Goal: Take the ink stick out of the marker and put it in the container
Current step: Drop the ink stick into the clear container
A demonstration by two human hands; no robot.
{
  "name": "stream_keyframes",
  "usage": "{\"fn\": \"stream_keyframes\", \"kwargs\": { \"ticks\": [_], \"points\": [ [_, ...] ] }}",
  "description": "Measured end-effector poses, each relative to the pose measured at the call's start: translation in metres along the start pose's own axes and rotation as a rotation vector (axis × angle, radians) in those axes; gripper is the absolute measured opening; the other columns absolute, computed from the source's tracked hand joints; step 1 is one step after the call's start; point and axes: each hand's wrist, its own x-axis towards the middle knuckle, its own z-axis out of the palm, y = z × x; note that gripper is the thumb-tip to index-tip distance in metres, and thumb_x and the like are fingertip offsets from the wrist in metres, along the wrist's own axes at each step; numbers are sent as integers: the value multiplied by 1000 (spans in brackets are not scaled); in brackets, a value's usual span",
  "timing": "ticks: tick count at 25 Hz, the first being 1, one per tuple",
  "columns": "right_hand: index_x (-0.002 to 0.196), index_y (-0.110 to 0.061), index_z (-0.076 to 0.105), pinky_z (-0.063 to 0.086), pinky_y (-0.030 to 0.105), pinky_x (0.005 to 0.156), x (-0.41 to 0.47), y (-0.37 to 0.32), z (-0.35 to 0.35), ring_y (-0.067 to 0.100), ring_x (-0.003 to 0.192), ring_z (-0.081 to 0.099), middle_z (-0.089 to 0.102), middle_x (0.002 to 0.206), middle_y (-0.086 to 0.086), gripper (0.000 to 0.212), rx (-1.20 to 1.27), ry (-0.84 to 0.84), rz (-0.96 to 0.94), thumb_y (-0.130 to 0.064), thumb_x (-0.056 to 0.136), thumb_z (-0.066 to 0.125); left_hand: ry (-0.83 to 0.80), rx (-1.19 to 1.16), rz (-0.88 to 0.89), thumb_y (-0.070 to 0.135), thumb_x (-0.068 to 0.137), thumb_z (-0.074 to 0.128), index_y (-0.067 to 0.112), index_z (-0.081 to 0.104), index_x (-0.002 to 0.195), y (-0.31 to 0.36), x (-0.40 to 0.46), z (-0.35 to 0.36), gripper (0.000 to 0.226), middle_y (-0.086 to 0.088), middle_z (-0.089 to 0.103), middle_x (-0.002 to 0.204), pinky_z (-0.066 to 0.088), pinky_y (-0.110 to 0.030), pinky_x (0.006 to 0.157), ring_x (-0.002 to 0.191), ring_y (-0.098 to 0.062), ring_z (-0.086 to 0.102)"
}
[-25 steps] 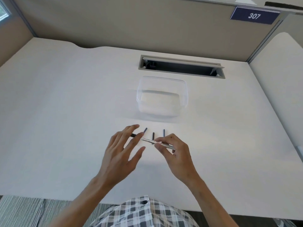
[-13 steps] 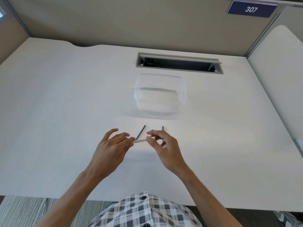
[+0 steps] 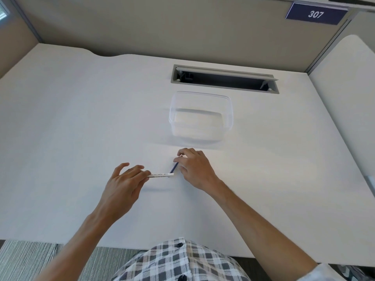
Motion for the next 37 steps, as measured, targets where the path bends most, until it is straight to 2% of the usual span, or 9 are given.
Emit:
{"fn": "stream_keyframes", "kwargs": {
  "ticks": [6,13,18,22,25,27,32,37],
  "points": [
    [109,-15,73,36,38,97,8,4,4,24,118,57,62,123,2,21,-41,2,-64,-13,89,66,0,-3,14,28,100,37,16,69,100,-4,-1,4,34,6,74,96,32,-38,107,106,-16,68],
    [87,-13,74,40,40,92,11,7,8,26,104,63,67,109,4,7,-59,61,-138,-13,88,67,-3,4,56,27,99,38,15,69,102,-2,7,5,33,6,73,93,30,-40,108,109,-18,66],
    [83,-14,71,43,39,86,17,9,7,25,94,65,68,104,2,6,-97,113,-209,-13,87,66,27,-7,76,25,100,39,14,69,103,0,16,1,31,5,72,92,30,-41,108,109,-19,66],
    [90,-15,71,40,35,86,26,3,-24,22,94,63,67,110,-1,6,65,255,-140,-19,89,67,96,-22,34,20,98,47,15,68,106,2,17,-6,23,5,72,95,32,-40,107,103,-16,66],
    [88,-15,72,33,29,82,46,13,-60,20,95,62,67,111,-1,5,83,435,-37,-20,88,69,88,-17,27,19,97,49,16,67,108,0,18,-7,21,6,71,95,32,-41,107,103,-17,66],
    [88,-15,74,33,29,83,59,26,-79,21,99,62,67,112,-1,6,47,469,61,-20,87,71,90,-10,42,20,98,47,16,67,108,-2,19,-6,23,8,71,95,32,-42,107,104,-17,66],
    [87,-14,77,32,31,84,87,51,-96,21,109,57,65,116,-2,11,-68,305,233,-19,89,68,115,14,68,25,101,41,16,68,108,-5,27,-9,30,7,72,93,30,-41,108,104,-19,67],
    [84,-13,76,35,34,81,106,63,-94,24,105,58,68,108,1,11,-130,187,296,-22,87,69,126,16,84,24,100,42,15,69,107,-6,29,-8,30,6,72,91,31,-42,108,103,-20,67]
  ]
}}
